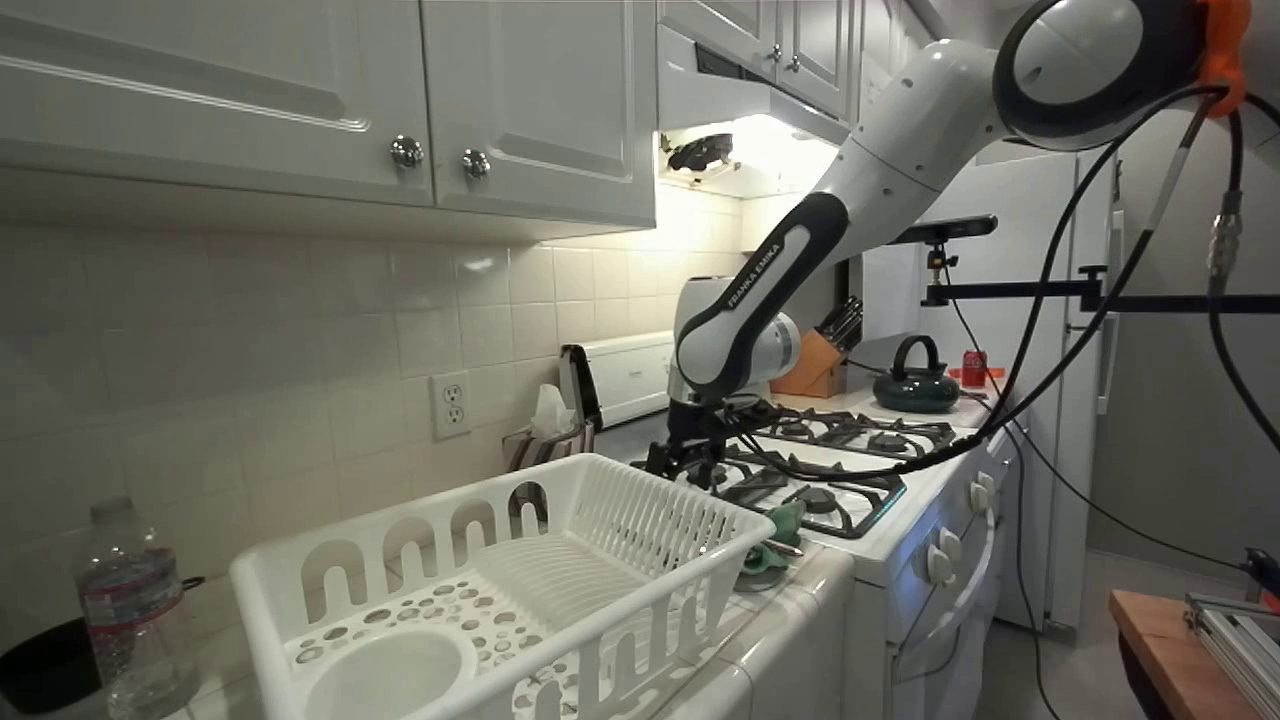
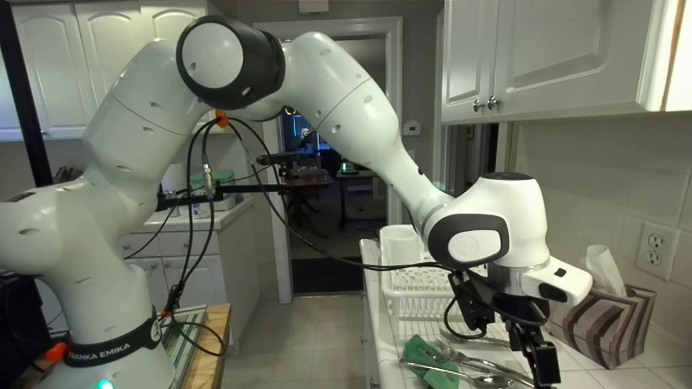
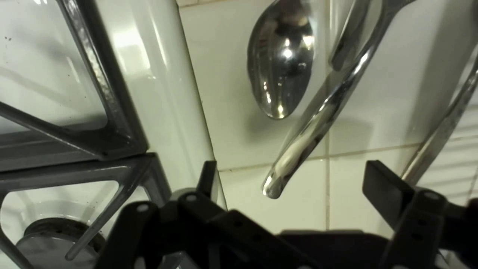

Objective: Put the middle fork in the middle section of the white object

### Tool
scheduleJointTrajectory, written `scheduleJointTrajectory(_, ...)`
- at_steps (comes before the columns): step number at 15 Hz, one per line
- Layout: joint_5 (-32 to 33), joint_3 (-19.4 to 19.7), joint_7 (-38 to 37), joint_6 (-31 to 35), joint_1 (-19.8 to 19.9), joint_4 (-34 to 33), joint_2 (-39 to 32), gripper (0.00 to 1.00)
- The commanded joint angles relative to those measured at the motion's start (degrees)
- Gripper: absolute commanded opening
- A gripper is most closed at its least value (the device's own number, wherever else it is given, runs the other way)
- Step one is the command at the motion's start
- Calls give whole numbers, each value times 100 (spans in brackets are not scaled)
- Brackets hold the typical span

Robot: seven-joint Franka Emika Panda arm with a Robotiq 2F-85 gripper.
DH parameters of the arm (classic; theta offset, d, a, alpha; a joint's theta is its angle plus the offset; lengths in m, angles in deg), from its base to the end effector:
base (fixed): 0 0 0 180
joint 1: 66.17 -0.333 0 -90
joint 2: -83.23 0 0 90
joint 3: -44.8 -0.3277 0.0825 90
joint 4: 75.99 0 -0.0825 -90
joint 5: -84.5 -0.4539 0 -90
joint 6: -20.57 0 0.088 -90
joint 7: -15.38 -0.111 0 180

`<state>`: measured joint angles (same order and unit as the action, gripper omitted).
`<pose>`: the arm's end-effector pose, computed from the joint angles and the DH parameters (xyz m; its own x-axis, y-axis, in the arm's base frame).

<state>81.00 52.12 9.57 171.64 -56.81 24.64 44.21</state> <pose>0.7067 -0.2064 0.1554 0.8993 -0.3849 0.2075 -0.3972 -0.9175 0.0196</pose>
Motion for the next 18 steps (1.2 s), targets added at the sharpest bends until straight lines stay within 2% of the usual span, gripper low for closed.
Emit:
scheduleJointTrajectory(1, 3, 130, -318, -78, -152, 170, 97, 100)
scheduleJointTrajectory(3, -2, 140, -386, -43, -172, 181, 74, 72)
scheduleJointTrajectory(6, -9, 133, -432, -27, -176, 201, 54, 54)
scheduleJointTrajectory(7, -17, 126, -438, -20, -171, 209, 50, 82)
scheduleJointTrajectory(8, -19, 125, -448, -18, -171, 213, 48, 90)
scheduleJointTrajectory(11, -39, 99, -447, -14, -155, 193, 21, 99)
scheduleJointTrajectory(12, -36, 101, -450, -7, -158, 192, 16, 99)
scheduleJointTrajectory(14, -35, 101, -453, 0, -161, 179, 1, 72)
scheduleJointTrajectory(15, -31, 106, -459, 5, -166, 173, -6, 71)
scheduleJointTrajectory(18, -23, 105, -448, 30, -174, 161, -25, 49)
